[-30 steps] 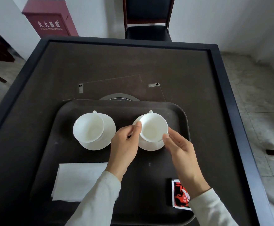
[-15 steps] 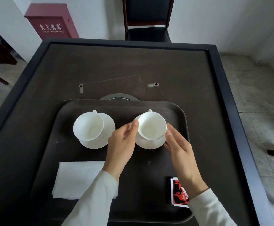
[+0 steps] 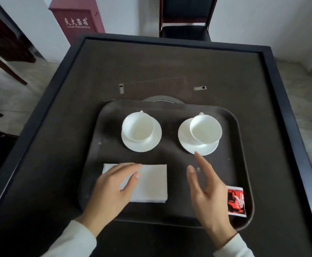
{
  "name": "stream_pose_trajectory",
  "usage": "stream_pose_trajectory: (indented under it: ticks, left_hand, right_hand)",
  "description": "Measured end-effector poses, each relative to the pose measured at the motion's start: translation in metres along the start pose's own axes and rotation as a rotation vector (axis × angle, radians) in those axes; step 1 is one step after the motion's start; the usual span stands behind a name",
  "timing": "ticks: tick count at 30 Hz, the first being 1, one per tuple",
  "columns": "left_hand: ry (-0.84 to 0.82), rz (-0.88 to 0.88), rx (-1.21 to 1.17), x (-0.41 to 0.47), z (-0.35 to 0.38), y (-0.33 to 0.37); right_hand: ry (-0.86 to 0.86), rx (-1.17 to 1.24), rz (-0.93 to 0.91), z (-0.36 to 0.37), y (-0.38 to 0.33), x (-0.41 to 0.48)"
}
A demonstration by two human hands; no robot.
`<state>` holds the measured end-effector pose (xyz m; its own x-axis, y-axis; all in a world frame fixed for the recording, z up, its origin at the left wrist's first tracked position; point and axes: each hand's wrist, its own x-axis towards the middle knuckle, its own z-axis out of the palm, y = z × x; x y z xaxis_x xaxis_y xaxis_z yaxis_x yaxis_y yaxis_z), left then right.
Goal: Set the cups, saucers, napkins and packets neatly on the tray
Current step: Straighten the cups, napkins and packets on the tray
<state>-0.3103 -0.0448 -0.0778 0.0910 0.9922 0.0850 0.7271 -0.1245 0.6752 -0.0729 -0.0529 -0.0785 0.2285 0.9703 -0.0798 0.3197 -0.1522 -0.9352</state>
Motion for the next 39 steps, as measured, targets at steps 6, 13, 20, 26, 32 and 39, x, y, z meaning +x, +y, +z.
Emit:
stream_pose_trajectory:
  ticks: [6,13,20,26,32,39]
  left_hand:
    - [-0.168,0.201,0.266,-0.021,-0.031,-0.06]
    - [-0.296,0.336,0.39,-0.009,-0.036,-0.073]
    - [-0.137,-0.043,0.172,0.011,-0.049,-0.082]
    - [-0.185,-0.1,0.232,0.024,-0.056,-0.089]
    - [-0.169,-0.091,0.244,0.025,-0.055,-0.09]
    - [-0.164,-0.073,0.289,0.023,-0.053,-0.087]
  right_hand:
    - [-0.316,-0.513,-0.281,0.051,0.002,-0.019]
    - [-0.385,-0.775,-0.387,0.067,0.011,-0.009]
    - [-0.216,-0.609,-0.092,0.056,0.001,0.028]
    - [-0.347,-0.624,-0.049,0.054,0.001,0.033]
    - [-0.375,-0.55,-0.005,0.05,-0.001,0.035]
    - [-0.378,-0.456,-0.007,0.045,-0.001,0.035]
